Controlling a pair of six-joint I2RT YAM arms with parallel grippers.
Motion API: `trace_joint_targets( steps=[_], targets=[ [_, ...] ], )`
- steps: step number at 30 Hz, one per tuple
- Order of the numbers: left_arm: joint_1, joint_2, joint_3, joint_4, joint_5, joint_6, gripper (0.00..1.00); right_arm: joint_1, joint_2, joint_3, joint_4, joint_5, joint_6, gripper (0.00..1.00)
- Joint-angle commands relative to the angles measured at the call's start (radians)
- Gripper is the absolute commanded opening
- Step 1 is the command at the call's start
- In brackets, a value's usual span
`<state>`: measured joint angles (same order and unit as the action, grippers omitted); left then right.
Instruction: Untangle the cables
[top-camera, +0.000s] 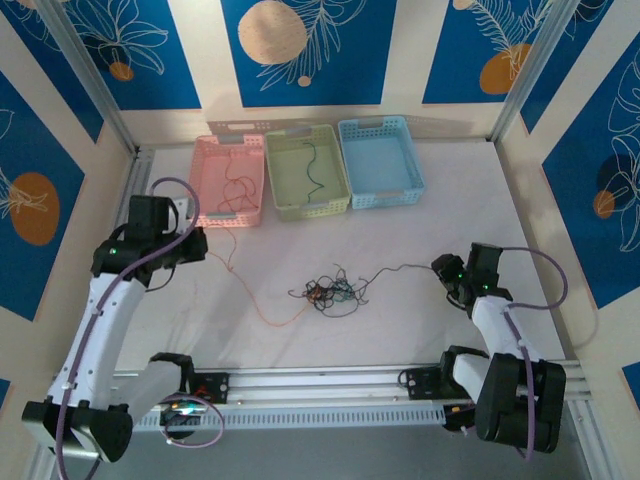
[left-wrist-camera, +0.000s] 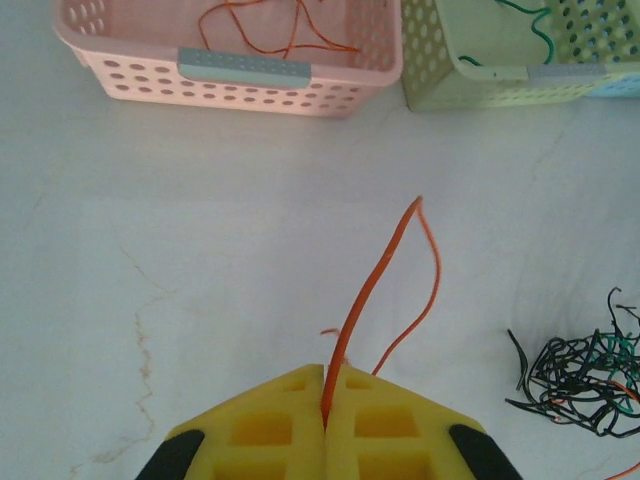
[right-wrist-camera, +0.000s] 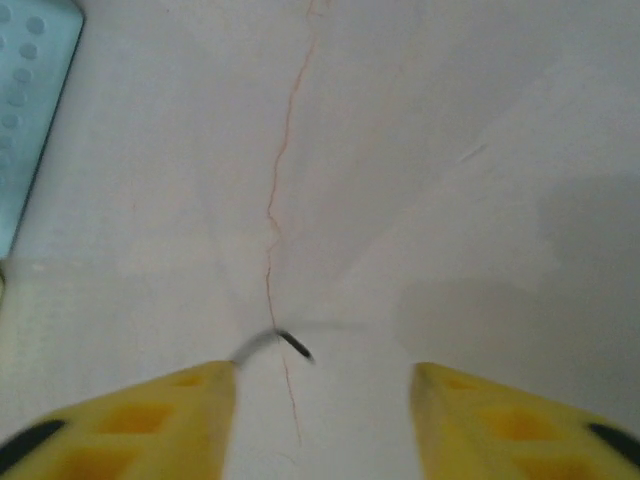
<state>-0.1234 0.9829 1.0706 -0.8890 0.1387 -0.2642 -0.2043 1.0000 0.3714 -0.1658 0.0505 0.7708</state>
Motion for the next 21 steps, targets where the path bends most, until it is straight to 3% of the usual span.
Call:
trace_joint_targets(
  steps=[1, 4, 8, 11, 17, 21],
  targets=[
    [-0.010, -0.031, -0.041, 0.059, 0.017, 0.005, 0.00, 0.022, -0.006, 0.044, -0.001, 0.004, -0.029, 0.64],
    [-0.009, -0.027, -0.074, 0.071, 0.007, 0.012, 0.00, 0.047, -0.044, 0.091, -0.082, 0.015, -0.048, 0.66],
    [-0.011, -0.030, -0.098, 0.083, -0.018, 0.018, 0.00, 0.157, -0.146, 0.187, -0.242, 0.089, -0.093, 0.67],
    [-0.012, -0.019, -0.117, 0.098, -0.028, 0.023, 0.00, 0.236, -0.146, 0.240, -0.299, 0.047, -0.108, 0.66],
    [-0.010, -0.020, -0.133, 0.110, -0.032, 0.025, 0.00, 0.486, 0.056, 0.324, -0.249, -0.039, -0.095, 0.64],
    [-0.010, -0.020, -0.141, 0.113, -0.040, 0.026, 0.00, 0.627, 0.224, 0.386, -0.218, 0.023, -0.079, 0.60]
  ],
)
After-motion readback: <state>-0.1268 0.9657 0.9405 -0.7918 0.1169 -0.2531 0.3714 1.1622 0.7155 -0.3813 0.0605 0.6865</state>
